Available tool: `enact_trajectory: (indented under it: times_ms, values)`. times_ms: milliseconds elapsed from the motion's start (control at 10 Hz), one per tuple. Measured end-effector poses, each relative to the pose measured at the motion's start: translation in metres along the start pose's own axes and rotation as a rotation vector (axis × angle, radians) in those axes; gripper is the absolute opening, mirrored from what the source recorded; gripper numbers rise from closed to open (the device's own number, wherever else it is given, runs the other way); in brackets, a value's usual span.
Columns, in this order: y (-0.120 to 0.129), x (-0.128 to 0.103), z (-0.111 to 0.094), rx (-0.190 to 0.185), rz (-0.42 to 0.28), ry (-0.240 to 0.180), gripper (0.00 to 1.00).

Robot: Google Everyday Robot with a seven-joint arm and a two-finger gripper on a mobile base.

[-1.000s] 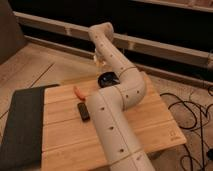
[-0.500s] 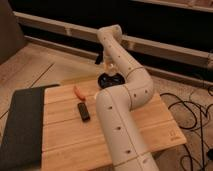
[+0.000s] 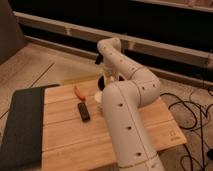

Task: Place the bottle in the ceramic bowl

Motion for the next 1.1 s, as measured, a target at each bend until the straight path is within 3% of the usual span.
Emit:
enact_trajectory:
  times_ms: [200, 300, 600, 1100]
  values:
    - [0.005, 0.011, 0.008, -0.015, 0.002, 0.017, 0.37]
    - [0.009, 0.014, 0.013, -0.027, -0.001, 0.016, 0.52]
    - [0.014, 0.005, 0.016, -0.058, -0.012, -0.023, 0.78]
    - [0.035, -0.014, 0.011, -0.089, -0.100, -0.078, 0.80]
